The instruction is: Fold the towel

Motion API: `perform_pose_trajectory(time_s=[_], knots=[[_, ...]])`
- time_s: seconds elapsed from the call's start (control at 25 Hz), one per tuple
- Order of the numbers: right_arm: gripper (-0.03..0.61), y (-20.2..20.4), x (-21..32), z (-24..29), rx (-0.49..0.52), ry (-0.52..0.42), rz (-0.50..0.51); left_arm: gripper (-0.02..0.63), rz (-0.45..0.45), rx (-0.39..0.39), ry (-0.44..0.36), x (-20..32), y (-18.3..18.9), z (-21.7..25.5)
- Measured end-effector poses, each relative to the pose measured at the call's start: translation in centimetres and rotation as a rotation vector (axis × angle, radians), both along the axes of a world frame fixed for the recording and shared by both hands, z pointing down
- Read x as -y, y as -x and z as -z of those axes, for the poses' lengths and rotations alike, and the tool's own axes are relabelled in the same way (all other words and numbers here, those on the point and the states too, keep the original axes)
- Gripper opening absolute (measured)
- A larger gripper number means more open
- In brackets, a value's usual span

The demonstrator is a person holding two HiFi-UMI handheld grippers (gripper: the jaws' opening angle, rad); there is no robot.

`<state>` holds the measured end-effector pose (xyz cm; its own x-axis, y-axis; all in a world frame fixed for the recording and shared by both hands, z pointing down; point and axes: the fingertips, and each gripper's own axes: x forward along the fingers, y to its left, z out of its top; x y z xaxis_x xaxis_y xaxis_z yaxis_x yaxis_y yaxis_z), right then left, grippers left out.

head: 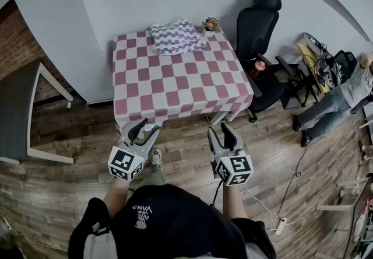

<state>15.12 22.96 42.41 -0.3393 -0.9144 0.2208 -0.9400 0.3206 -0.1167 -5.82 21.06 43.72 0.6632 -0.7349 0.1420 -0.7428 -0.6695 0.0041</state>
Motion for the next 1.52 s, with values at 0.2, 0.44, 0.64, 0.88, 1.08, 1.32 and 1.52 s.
perform_pose_trajectory(time_s=[0.2,0.44,0.64,0.88,1.08,1.32,1.52], knots=[[0.179,0.7,5.7,-0.5,-0.002,0.026,-0.029,0.169,0.001,-0.008,0.029,5.8,1.1,-1.0],[0.179,1.4,11.8,-0.5,-0.015,0.038,-0.071,0.172,-0.042,-0.019,0.056,12.6,1.5,-1.9],[0.179,2.0,16.1,-0.9,-0.016,0.050,-0.112,0.176,-0.071,-0.006,0.068,17.5,2.6,-2.4],[0.179,3.1,20.0,-1.5,-0.017,0.071,-0.144,0.181,-0.107,0.008,0.090,22.0,3.7,-3.4],[0.179,3.0,22.5,-2.7,-0.024,0.100,-0.144,0.181,-0.098,0.013,0.113,24.5,4.2,-4.7],[0.179,1.9,27.4,-4.2,-0.038,0.125,-0.102,0.185,-0.037,0.036,0.139,27.5,4.6,-6.5],[0.179,0.9,33.1,-5.3,-0.065,0.150,-0.022,0.187,0.058,0.059,0.136,31.1,4.7,-7.6]])
